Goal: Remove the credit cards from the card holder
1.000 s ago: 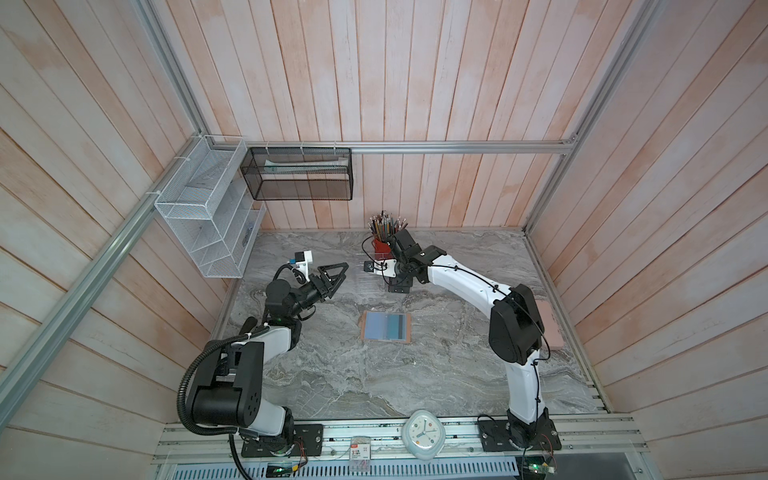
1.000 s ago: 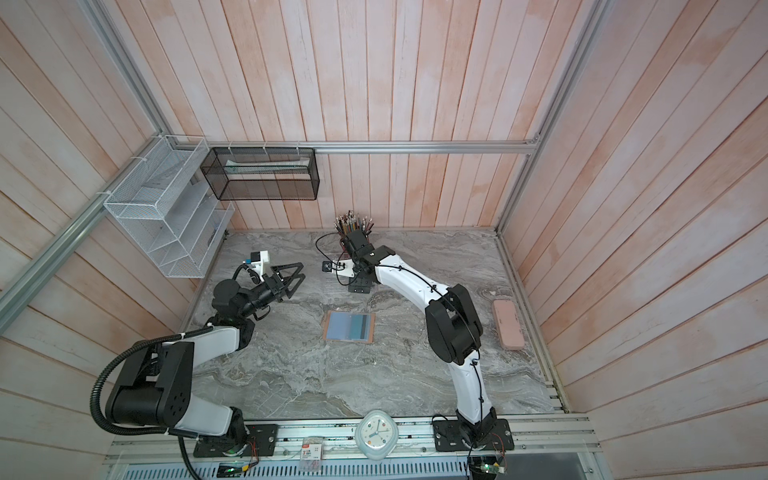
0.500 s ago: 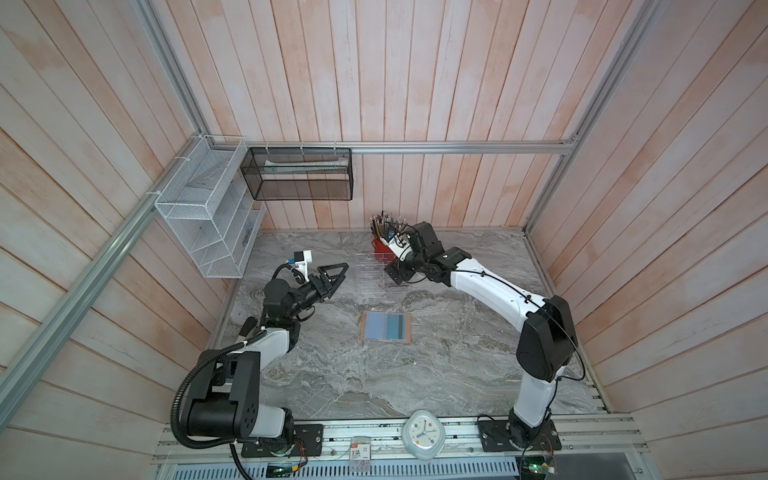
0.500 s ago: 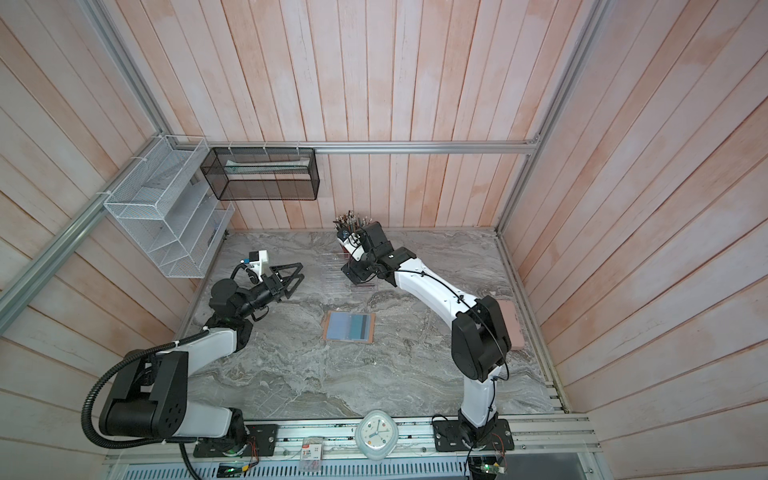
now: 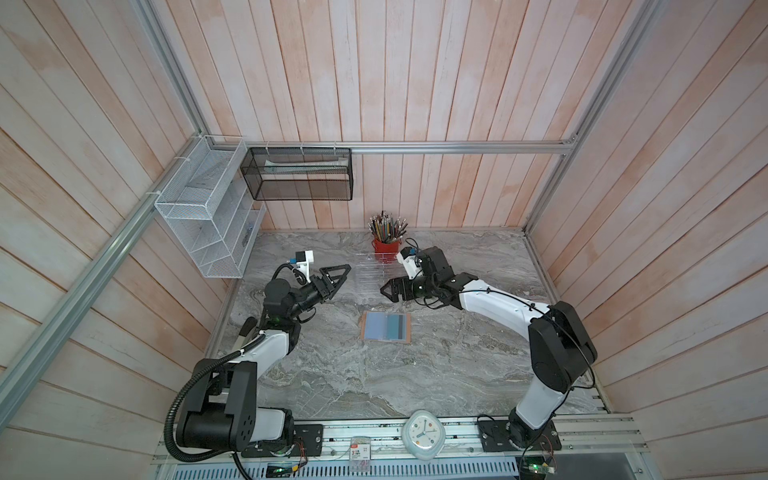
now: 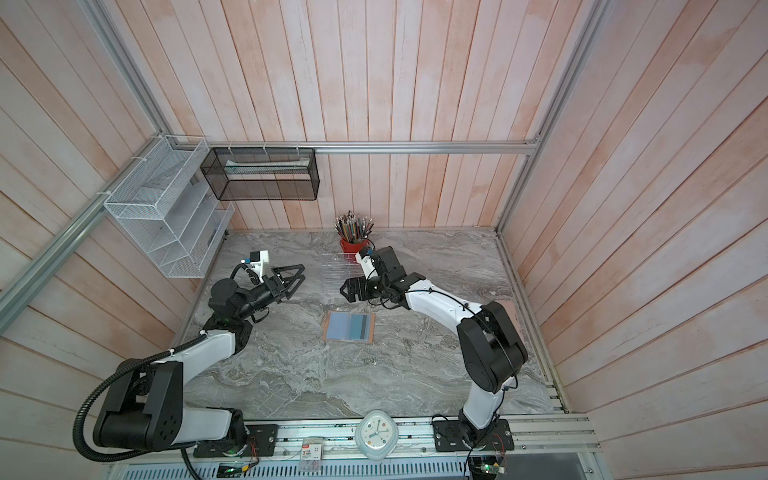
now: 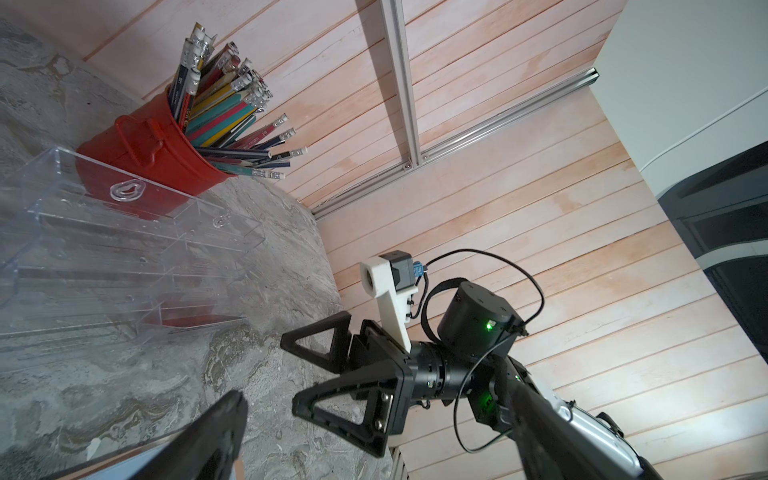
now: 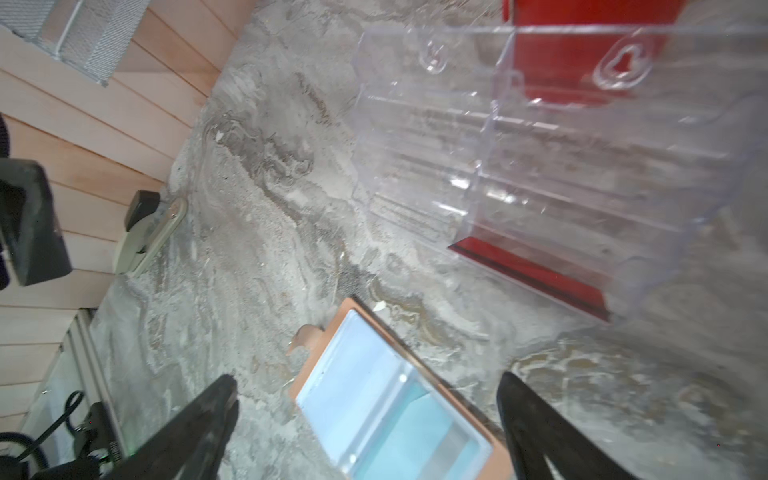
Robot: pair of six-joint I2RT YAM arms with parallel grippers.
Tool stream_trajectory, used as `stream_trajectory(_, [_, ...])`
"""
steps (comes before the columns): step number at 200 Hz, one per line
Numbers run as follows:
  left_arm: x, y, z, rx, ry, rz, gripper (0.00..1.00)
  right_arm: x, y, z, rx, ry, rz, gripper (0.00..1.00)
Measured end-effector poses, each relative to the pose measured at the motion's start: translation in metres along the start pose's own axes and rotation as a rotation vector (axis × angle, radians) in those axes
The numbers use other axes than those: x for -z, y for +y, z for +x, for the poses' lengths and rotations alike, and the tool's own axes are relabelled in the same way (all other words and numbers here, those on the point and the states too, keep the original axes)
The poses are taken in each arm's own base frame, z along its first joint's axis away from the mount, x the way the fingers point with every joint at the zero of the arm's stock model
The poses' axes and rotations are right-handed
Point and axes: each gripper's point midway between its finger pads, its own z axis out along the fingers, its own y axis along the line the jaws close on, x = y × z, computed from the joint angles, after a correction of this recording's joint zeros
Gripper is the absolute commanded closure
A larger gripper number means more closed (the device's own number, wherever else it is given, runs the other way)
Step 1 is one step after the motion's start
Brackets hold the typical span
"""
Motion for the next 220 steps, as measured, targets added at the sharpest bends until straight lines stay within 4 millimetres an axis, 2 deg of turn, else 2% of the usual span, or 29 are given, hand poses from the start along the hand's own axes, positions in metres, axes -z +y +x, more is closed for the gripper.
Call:
stream_trajectory(23, [0.000, 0.001, 0.000, -0.002, -0.003, -0.004, 0.00, -0.006, 0.014, 0.007, -0.027, 0.000, -0.058, 0.02])
stream_trajectory(47, [0.000, 0.002, 0.000, -0.001, -0.004, -0.009, 0.00, -0.011, 0.011, 0.003, -0.058, -0.017, -0.078, 0.02])
stream_trajectory(92, [0.000, 0.005, 0.001, 0.003, 0.000, -0.019, 0.00, -0.029, -0.012, 0.009, -0.113, 0.003, -0.066, 0.02])
stream_trajectory(170, [0.000, 0.005, 0.001, -0.002, 0.001, -0.021, 0.00, -0.046, -0.044, 0.019, -0.167, 0.041, -0.034, 0.02])
stream_trajectory(191, [0.000, 0.006, 0.001, -0.006, 0.001, -0.022, 0.00, -0.047, -0.049, 0.013, -0.173, 0.033, -0.030, 0.02])
stream_trajectory(220, [0.000, 0.006, 0.001, -0.009, 0.002, -0.023, 0.00, -0.049, -0.048, -0.006, -0.159, -0.001, -0.039, 0.02])
